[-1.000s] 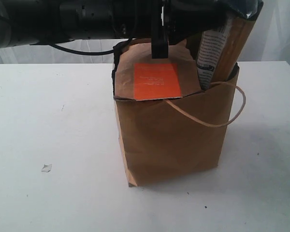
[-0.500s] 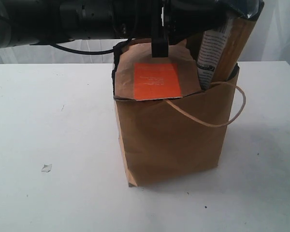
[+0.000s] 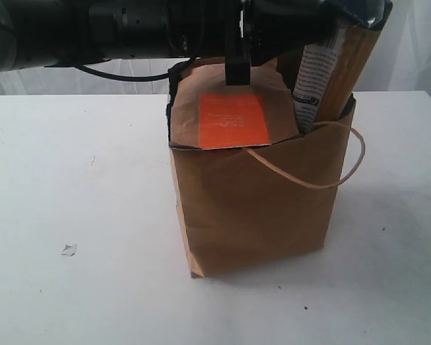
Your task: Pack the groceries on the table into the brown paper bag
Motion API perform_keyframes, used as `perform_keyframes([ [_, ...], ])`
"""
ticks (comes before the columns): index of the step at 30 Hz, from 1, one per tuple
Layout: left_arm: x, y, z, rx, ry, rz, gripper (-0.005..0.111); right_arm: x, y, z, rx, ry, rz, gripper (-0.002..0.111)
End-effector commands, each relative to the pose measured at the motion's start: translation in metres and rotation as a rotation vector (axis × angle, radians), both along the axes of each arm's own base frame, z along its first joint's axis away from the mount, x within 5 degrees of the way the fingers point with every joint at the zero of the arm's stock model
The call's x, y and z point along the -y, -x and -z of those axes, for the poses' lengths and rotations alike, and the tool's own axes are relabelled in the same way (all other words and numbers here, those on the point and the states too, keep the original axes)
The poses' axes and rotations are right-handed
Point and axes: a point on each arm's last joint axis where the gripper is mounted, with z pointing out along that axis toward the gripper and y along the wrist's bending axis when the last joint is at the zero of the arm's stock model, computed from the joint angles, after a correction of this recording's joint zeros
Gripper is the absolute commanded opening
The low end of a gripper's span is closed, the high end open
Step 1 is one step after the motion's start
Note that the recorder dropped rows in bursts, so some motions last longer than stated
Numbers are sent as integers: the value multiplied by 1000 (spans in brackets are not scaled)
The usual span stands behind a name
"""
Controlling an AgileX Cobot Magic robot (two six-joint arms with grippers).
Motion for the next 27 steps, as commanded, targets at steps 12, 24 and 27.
perform_keyframes([
  [12, -6, 8, -17, 10, 43, 10, 29, -28, -42, -144, -106, 461, -218, 41],
  [24, -18, 5, -28, 36, 53, -35, 29, -51, -154, -130, -408, 582, -260, 56],
  [27, -21, 2, -28, 34, 52, -46, 29, -54, -165, -125, -428, 606, -274, 55],
])
